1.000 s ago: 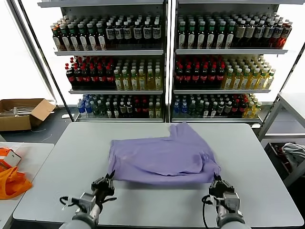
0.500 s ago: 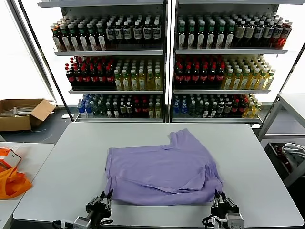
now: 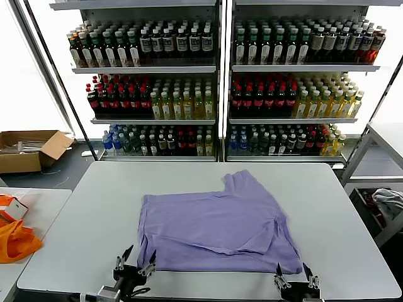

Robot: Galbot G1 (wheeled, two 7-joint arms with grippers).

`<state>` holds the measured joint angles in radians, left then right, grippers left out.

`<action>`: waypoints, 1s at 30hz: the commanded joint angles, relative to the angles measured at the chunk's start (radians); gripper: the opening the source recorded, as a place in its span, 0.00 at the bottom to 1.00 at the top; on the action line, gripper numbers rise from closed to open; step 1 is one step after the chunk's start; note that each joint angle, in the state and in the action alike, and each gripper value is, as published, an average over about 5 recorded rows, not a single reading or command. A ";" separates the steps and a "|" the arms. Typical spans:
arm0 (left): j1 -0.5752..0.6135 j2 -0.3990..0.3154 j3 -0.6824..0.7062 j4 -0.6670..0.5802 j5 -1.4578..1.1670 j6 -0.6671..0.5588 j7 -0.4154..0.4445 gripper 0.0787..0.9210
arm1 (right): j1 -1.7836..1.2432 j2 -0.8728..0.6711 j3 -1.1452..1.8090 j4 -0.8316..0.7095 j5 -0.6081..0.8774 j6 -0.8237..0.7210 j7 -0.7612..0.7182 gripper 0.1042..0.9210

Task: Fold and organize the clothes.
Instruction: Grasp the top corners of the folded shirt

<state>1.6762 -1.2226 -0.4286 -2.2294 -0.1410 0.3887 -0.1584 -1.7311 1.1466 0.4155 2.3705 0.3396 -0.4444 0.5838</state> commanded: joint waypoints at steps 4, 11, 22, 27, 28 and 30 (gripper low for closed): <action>-0.276 0.063 -0.175 0.014 -0.094 -0.081 0.162 0.88 | 0.355 -0.114 0.312 -0.205 0.031 0.176 -0.437 0.88; -0.446 0.128 -0.131 0.092 -0.113 -0.023 0.295 0.88 | 0.714 -0.365 0.265 -0.456 0.106 0.150 -0.735 0.88; -0.663 0.049 0.007 0.321 -0.107 0.105 0.292 0.88 | 1.154 -0.475 -0.189 -0.769 0.119 0.074 -1.032 0.88; -0.759 0.027 0.074 0.483 -0.125 0.164 0.267 0.88 | 1.282 -0.401 -0.364 -0.887 0.172 -0.014 -0.967 0.88; -0.769 0.034 0.082 0.502 -0.155 0.172 0.257 0.88 | 1.291 -0.379 -0.381 -0.909 0.185 -0.033 -0.947 0.88; -0.787 0.050 0.094 0.532 -0.214 0.182 0.241 0.88 | 1.302 -0.330 -0.398 -0.957 0.203 -0.063 -0.916 0.88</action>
<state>1.1025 -1.1688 -0.4324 -1.9584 -0.2542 0.4728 0.0956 -0.6725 0.7859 0.2370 1.6340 0.4813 -0.4198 -0.2757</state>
